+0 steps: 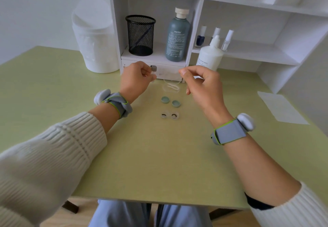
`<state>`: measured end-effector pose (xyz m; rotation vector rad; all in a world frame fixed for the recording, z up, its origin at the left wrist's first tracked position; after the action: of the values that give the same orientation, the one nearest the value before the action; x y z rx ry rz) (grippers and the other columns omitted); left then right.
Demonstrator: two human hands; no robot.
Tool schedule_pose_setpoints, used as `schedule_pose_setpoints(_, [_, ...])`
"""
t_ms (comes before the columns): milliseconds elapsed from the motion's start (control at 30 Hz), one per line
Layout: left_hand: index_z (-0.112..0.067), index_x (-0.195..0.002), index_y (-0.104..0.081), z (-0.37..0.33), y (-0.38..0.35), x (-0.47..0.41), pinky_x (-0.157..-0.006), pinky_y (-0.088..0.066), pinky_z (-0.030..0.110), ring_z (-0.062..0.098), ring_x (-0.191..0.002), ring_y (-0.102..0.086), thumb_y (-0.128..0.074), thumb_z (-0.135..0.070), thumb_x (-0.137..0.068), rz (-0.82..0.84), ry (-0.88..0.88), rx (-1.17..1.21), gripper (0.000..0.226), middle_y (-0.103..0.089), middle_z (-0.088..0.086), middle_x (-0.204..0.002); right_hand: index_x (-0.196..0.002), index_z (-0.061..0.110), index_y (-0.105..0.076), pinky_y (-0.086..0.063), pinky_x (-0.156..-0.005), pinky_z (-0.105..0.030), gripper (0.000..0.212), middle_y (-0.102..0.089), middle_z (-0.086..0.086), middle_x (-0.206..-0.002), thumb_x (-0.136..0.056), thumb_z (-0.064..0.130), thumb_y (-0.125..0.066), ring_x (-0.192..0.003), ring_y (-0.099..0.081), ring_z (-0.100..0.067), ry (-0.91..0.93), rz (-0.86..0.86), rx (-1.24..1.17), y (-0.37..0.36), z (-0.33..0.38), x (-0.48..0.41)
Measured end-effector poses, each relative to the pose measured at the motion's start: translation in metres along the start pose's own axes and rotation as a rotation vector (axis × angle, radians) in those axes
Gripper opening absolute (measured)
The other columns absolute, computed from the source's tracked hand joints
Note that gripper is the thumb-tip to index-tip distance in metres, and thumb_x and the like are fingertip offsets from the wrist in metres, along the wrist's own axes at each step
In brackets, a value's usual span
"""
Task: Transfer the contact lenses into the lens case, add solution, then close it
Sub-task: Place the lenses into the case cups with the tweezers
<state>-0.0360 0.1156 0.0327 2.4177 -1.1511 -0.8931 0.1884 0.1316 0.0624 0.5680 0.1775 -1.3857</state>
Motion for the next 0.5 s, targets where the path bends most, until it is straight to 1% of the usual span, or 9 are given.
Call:
schedule_pose_setpoints(100, [-0.011, -0.097, -0.072, 0.002, -0.001, -0.003, -0.079, -0.054, 0.027, 0.013, -0.078, -0.063, -0.081, -0.022, -0.080, -0.013, -0.003, -0.021, 0.023, -0.069, -0.002, -0.086, -0.088, 0.018, -0.076, -0.048, -0.059, -0.020, 0.013, -0.072, 0.008, -0.080, -0.092, 0.028, -0.069, -0.047, -0.055, -0.008, 0.009, -0.009, -0.012, 0.001, 0.003, 0.000])
schedule_pose_setpoints(200, [-0.010, -0.095, -0.073, 0.006, -0.002, -0.005, -0.079, -0.054, 0.029, 0.014, -0.077, -0.063, -0.082, -0.023, -0.078, -0.016, 0.007, -0.040, 0.023, -0.068, -0.002, -0.083, -0.086, 0.019, -0.076, -0.049, -0.061, -0.030, 0.013, -0.073, 0.006, -0.083, -0.092, 0.028, -0.069, -0.054, -0.051, -0.015, 0.005, -0.020, -0.042, 0.003, 0.005, -0.001])
schedule_pose_setpoints(267, [-0.010, -0.093, -0.073, 0.010, -0.002, -0.006, -0.079, -0.055, 0.031, 0.014, -0.077, -0.063, -0.082, -0.022, -0.078, -0.016, 0.019, -0.044, 0.022, -0.069, -0.001, -0.083, -0.083, 0.022, -0.075, -0.046, -0.060, -0.032, 0.012, -0.074, 0.003, -0.084, -0.091, 0.029, -0.069, -0.057, -0.047, -0.020, 0.005, -0.036, -0.077, 0.006, 0.006, -0.002])
schedule_pose_setpoints(367, [-0.010, -0.091, -0.072, 0.012, -0.002, -0.006, -0.081, -0.055, 0.032, 0.013, -0.075, -0.061, -0.083, -0.022, -0.076, -0.019, 0.038, -0.034, 0.022, -0.066, -0.003, -0.079, -0.081, 0.024, -0.073, -0.042, -0.057, -0.030, 0.012, -0.071, 0.005, -0.079, -0.091, 0.029, -0.069, -0.057, -0.045, -0.021, 0.008, -0.059, -0.101, 0.010, 0.008, -0.003])
schedule_pose_setpoints(500, [-0.012, -0.090, -0.071, 0.013, -0.002, -0.007, -0.084, -0.056, 0.035, 0.013, -0.075, -0.063, -0.085, -0.023, -0.074, -0.005, 0.053, -0.025, 0.024, -0.065, -0.006, -0.075, -0.083, 0.020, -0.074, -0.043, -0.056, -0.027, 0.014, -0.072, 0.004, -0.078, -0.092, 0.030, -0.070, -0.057, -0.047, -0.018, 0.002, -0.064, -0.098, 0.010, 0.009, -0.002])
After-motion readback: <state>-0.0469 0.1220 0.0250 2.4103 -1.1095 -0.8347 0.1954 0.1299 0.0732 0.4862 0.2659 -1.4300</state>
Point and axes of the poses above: each hand's wrist, its own x-axis away from the middle knuckle, its own y-axis out of the back of the hand, z = x × y, the point moved 7 cm from there along -x, towards the middle knuckle
